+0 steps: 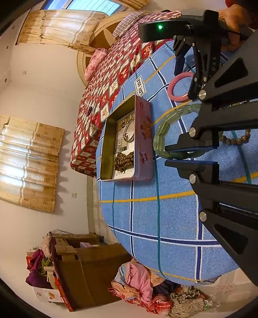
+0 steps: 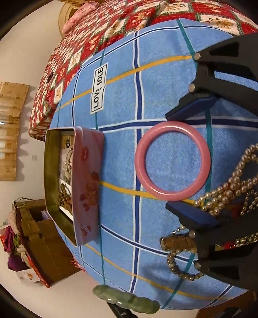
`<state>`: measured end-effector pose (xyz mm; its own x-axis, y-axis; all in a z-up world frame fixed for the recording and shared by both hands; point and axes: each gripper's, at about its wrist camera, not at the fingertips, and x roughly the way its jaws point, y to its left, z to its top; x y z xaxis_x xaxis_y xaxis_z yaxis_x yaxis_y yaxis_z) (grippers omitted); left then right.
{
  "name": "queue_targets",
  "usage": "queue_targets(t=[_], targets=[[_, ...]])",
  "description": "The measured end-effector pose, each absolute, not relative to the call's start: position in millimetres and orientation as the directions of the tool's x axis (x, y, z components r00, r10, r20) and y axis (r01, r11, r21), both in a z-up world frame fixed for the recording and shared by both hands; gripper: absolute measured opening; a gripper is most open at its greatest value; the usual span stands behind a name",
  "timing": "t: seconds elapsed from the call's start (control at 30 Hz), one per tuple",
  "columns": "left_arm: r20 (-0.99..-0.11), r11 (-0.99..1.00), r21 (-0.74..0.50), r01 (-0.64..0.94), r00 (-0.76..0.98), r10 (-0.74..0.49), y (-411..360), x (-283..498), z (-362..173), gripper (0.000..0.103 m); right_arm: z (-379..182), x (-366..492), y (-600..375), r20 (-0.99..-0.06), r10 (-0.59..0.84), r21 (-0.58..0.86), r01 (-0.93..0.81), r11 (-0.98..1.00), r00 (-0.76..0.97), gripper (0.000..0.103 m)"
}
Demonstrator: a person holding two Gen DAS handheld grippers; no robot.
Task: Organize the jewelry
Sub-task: 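Lift the pink bangle with the right tool while the left tool holds the jade bangle, then lower both bangles into the pink tin and open both tools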
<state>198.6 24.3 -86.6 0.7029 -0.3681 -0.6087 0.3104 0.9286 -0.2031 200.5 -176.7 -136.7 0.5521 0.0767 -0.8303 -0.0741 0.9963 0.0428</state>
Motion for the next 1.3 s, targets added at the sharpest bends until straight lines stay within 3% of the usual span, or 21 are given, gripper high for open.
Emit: queue_targets(t=[0.2,0.7,1.03,1.3], targets=[[-0.61,0.93,-0.2,0.309,0.704,-0.365,23,199,-87,0.006,-122,193,-196,-0.783,0.13,0.159,-0.005,0.987,0.609,0.083],[-0.603,0.928,-0.207,0.311,0.706,-0.371,16,218,-81,0.006,-62,217,-182,-0.649,0.15,0.15,-0.067,0.986,0.746,0.083],[-0.575,0.926,-0.183,0.329,0.728,-0.373,-7,290,-74,0.006,-61,282,-181,-0.611,0.162,0.178,-0.065,0.982,0.775,0.083],[-0.604,0.934,-0.169,0.313,0.716,-0.35,-22,347,-94,0.006,-85,320,-170,-0.637,0.186,0.186,-0.085,0.979,0.748,0.083]])
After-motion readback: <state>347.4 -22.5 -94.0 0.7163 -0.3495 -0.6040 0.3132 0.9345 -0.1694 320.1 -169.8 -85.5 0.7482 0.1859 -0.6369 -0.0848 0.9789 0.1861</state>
